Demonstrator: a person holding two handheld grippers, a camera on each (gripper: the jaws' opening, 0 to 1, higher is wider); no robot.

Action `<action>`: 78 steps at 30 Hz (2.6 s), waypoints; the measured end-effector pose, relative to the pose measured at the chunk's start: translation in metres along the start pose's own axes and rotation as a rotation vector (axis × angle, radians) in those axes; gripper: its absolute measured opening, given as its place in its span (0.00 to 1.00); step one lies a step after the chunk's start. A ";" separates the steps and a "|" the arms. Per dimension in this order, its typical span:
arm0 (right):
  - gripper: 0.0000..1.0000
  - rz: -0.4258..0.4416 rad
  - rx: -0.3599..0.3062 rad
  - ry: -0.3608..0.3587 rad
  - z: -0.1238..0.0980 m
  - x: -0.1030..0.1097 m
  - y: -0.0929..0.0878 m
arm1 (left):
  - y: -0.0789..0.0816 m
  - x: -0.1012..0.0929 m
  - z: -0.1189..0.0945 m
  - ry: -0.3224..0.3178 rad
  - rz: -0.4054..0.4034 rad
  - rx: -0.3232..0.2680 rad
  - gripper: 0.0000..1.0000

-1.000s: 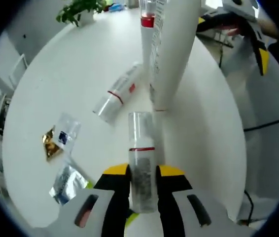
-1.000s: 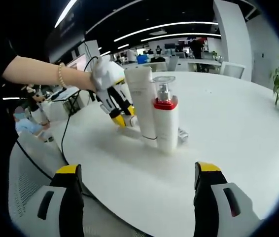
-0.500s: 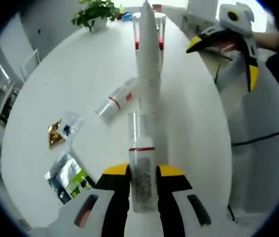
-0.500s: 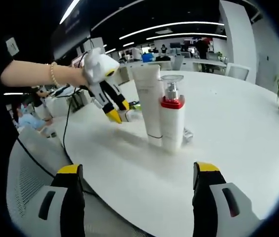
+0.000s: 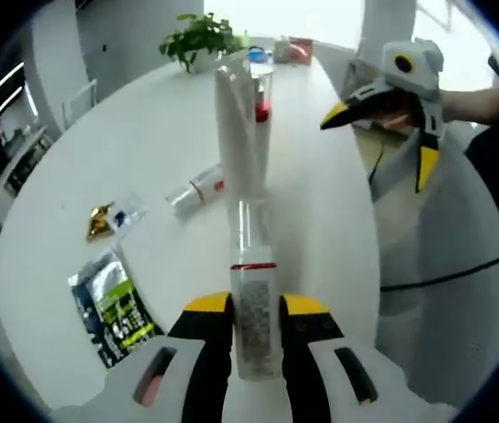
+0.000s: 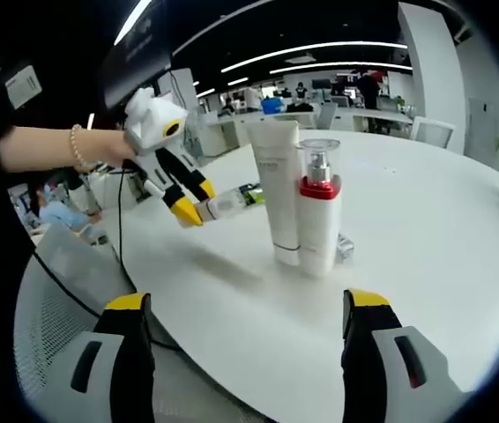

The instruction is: Arrange the skincare products in the storage area until every visible bottle or jar stands upright without overlapping.

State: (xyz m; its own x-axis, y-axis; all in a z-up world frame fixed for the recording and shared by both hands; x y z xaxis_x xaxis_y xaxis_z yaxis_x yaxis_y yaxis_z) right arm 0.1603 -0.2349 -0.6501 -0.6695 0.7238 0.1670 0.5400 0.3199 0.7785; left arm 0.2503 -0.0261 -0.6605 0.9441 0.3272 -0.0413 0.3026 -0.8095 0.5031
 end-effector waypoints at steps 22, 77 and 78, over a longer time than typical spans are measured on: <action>0.72 0.099 -0.167 0.248 -0.013 0.030 0.038 | 0.021 -0.073 -0.038 -0.075 -0.258 -0.338 0.16; 0.19 -0.337 -0.211 0.496 -0.039 0.080 0.112 | 0.082 -0.123 -0.081 -0.189 -0.051 -0.512 0.16; 0.19 -0.336 -0.211 0.496 -0.039 0.080 0.111 | 0.083 -0.123 -0.080 -0.180 -0.043 -0.501 0.16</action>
State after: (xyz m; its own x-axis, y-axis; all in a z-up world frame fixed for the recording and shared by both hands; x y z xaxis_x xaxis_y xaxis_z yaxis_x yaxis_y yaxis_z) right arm 0.1472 -0.1653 -0.5268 -0.9691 0.2189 0.1140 0.1811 0.3166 0.9311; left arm 0.1483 -0.0945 -0.5447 0.9532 0.2300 -0.1964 0.2833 -0.4509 0.8464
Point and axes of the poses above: the point that each gripper's makers call its tool centre point, and the gripper's own axes: z roughly forward along the fingers, x roughly to its left, y roughly out of its top, the point moved 5 cm from there along -z, roughly backward along the fingers, and after that the axes turned 7 degrees about x, right-handed, at the moved point
